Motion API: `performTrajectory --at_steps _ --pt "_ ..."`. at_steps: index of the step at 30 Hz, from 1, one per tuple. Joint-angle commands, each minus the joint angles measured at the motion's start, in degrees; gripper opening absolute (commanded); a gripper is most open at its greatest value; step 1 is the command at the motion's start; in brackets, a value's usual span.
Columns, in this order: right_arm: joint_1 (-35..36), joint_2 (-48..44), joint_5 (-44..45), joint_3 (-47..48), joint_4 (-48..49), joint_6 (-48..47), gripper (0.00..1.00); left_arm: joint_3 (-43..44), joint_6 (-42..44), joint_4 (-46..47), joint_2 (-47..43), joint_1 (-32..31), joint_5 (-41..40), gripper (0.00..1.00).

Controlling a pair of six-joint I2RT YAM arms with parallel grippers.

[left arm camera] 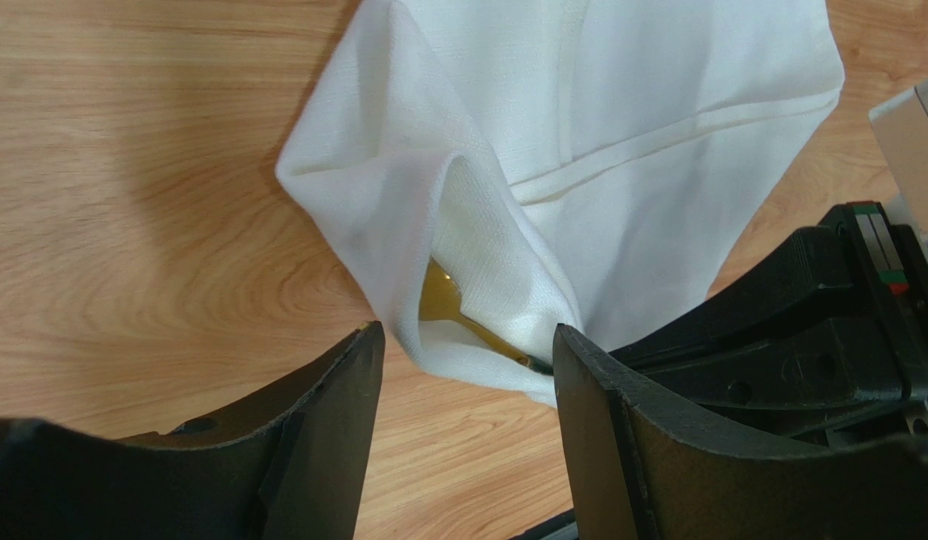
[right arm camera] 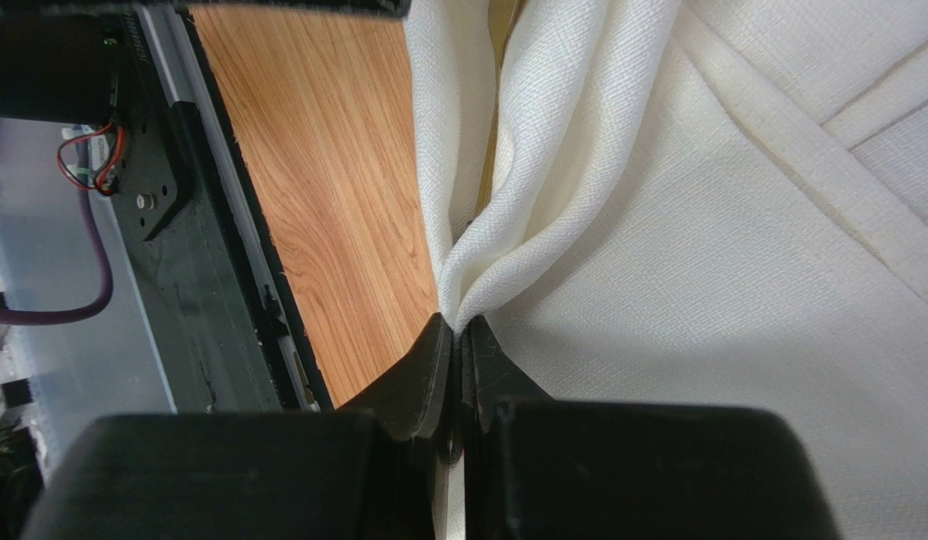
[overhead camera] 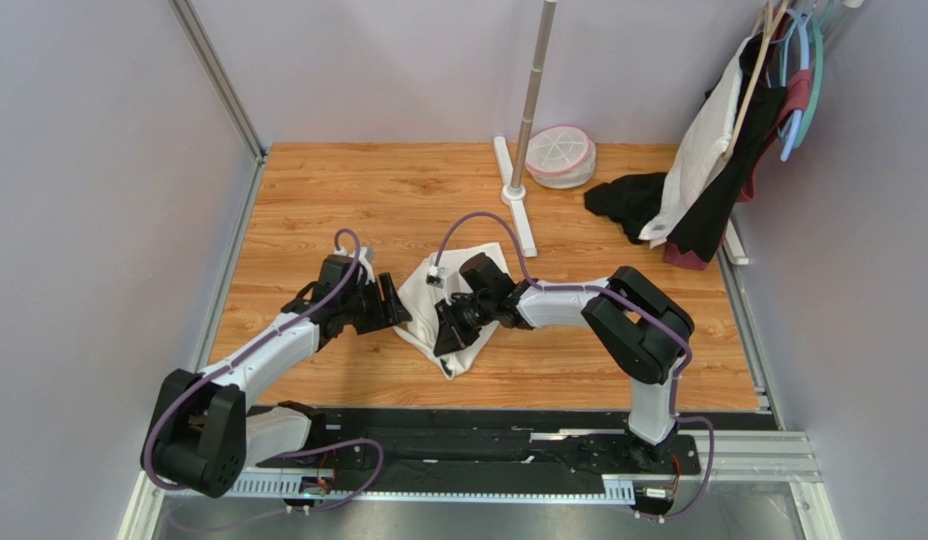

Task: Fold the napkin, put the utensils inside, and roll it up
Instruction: Roll the napkin with the utensil

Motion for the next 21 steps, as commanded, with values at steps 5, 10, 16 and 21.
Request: performTrajectory --at_steps 5,10,16,21 --pt "-1.6 6.1 5.3 -0.8 -6.0 -0.4 0.0 -1.4 -5.2 8.2 4.8 -1.4 5.9 0.63" --pt "-1.8 6.7 5.1 -0.5 -6.1 -0.2 0.0 -1.4 -6.2 10.8 8.1 -1.7 9.1 0.54" --pt "-2.0 7.4 5.4 -0.2 -6.2 -0.1 0.0 -1.4 -8.5 14.4 11.5 -2.3 13.0 0.22" --pt "-2.2 8.0 5.2 0.1 -6.3 0.0 0.0 -1.5 -9.3 16.8 12.3 -2.3 14.1 0.04"
